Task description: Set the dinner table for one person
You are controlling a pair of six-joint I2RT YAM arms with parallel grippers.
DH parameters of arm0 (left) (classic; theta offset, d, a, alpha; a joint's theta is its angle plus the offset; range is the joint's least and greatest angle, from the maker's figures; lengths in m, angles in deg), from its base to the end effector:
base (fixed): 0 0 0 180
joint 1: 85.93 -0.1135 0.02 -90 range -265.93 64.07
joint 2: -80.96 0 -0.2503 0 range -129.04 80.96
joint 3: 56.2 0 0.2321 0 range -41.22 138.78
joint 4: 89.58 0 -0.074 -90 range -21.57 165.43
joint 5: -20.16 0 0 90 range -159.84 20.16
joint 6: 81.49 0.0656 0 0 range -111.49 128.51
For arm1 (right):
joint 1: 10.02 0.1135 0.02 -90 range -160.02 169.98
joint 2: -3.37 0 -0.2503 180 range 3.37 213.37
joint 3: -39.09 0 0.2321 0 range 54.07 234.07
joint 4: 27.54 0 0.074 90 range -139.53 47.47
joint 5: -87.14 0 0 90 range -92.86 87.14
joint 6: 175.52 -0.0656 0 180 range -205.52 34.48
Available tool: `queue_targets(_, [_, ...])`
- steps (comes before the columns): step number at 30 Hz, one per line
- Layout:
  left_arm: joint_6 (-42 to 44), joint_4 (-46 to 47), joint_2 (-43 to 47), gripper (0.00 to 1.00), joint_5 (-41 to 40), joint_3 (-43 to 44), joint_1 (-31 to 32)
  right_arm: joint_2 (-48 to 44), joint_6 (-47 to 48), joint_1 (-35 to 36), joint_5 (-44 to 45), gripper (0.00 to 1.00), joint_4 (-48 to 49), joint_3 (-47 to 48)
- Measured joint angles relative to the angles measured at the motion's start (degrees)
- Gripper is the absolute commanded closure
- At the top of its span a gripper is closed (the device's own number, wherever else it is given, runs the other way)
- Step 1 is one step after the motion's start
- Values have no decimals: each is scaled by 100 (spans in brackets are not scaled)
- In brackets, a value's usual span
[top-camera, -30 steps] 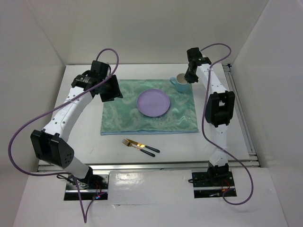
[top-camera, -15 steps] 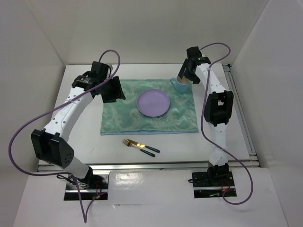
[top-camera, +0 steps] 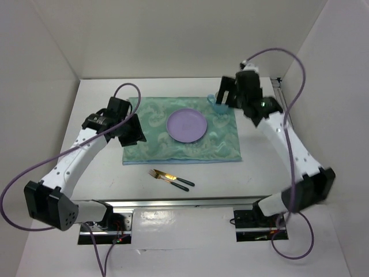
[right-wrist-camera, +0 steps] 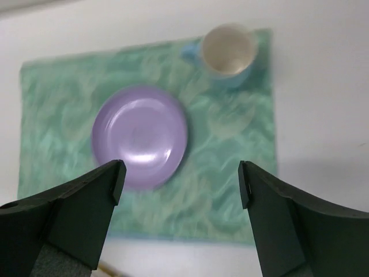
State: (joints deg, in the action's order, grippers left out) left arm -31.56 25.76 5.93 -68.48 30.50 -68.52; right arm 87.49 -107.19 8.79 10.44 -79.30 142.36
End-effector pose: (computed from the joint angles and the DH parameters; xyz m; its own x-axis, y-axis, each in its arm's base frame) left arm 0.2540 -0.0813 0.2908 -0.7844 -0.4285 -0.4485 -0.2511 0.8805 -0.4020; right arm 0.3170 0.0920 0.3643 -0.5222 0.2018 -0.8286 0.0672 0.9783 0.1958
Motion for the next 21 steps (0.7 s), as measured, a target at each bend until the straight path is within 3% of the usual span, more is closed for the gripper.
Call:
queue_targets(5, [-592,-260,546,43,-544,-361,11,-1123,205,1871,-374,19,210,-1692])
queue_targets(11, [-992,-529,1113,43,-977,-365,-96,-420,-13,3377,-636,30,26,-2918])
queue_targets(15, [-981,-573,1167,43,-1043,-363,-155,79,-2,3963,-844,33,26,-2920])
queue_targets(21, [-874,-577,1060,43,-1019,-363,-157,903,280,4096,-949,36,181,-2785])
